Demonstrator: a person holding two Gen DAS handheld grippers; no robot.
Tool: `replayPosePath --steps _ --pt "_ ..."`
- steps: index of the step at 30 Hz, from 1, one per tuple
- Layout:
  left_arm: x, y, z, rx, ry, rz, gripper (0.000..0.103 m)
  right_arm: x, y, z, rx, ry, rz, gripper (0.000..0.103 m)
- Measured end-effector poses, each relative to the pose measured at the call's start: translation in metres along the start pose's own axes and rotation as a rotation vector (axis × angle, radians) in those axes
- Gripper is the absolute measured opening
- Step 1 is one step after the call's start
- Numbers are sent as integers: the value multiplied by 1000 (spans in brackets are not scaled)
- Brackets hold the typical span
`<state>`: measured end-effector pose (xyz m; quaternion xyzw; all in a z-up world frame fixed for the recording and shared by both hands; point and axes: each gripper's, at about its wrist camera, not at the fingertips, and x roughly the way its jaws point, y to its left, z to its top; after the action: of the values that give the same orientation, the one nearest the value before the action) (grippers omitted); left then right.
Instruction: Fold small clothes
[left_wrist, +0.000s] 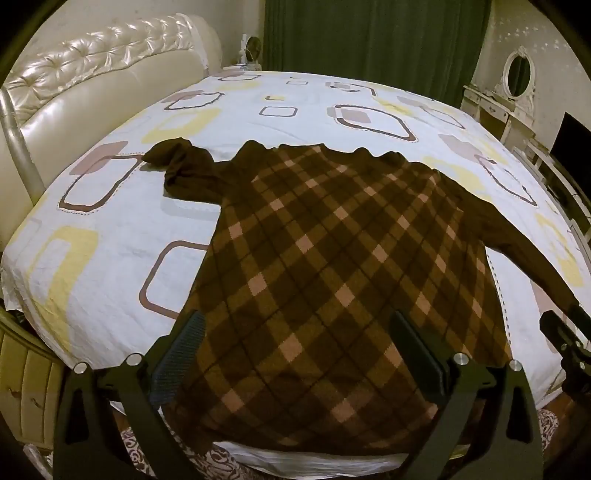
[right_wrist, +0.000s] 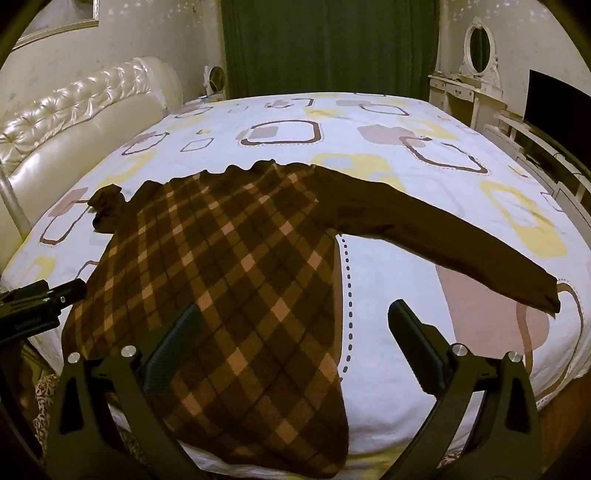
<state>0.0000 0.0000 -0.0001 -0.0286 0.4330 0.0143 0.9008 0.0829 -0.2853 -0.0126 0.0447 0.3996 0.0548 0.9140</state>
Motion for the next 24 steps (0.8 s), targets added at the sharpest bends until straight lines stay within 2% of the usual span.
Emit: replayPosePath --steps 24 --pt "0 0 0 0 -1 -1 99 3 1 -4 -1 8 1 101"
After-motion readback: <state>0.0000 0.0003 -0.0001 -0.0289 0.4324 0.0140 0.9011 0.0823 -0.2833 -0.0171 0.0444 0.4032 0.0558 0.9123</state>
